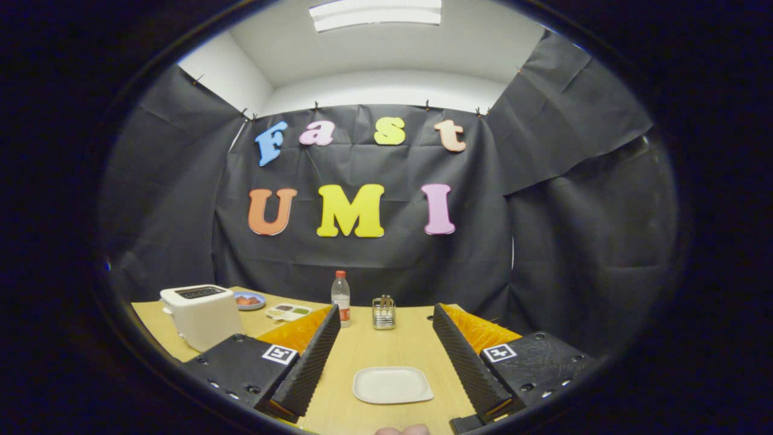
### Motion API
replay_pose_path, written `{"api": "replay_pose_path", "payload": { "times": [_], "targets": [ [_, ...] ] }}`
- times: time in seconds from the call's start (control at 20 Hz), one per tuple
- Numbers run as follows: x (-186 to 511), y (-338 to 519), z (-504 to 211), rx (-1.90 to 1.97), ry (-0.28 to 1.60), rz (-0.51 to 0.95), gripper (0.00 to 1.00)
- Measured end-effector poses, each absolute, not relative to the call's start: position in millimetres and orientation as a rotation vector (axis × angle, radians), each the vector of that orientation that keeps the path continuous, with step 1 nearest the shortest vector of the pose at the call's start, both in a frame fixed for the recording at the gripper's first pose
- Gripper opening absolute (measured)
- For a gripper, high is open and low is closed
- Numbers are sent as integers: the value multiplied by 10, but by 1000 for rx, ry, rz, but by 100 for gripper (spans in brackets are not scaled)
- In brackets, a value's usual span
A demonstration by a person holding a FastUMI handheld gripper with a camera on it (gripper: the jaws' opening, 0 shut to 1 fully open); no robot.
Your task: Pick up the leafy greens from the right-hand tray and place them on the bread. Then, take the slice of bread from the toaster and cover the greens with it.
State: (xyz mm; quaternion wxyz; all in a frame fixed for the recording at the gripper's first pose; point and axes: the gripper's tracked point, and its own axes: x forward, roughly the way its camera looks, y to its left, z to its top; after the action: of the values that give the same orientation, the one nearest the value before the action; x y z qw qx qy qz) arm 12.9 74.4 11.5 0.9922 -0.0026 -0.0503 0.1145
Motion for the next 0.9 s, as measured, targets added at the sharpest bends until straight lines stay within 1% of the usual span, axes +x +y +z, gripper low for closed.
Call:
{"api": "replay_pose_path", "payload": {
  "times": [0.2,0.4,0.6,0.75,0.9],
  "targets": [
    [-155,357,409,-37,-157,181,95],
    [-427,100,687,11,-231,142,95],
    [-548,146,691,24,-204,170,95],
    [-580,141,748,-13,-206,164,95],
    [-627,269,751,-8,-204,195,95]
  ]
}}
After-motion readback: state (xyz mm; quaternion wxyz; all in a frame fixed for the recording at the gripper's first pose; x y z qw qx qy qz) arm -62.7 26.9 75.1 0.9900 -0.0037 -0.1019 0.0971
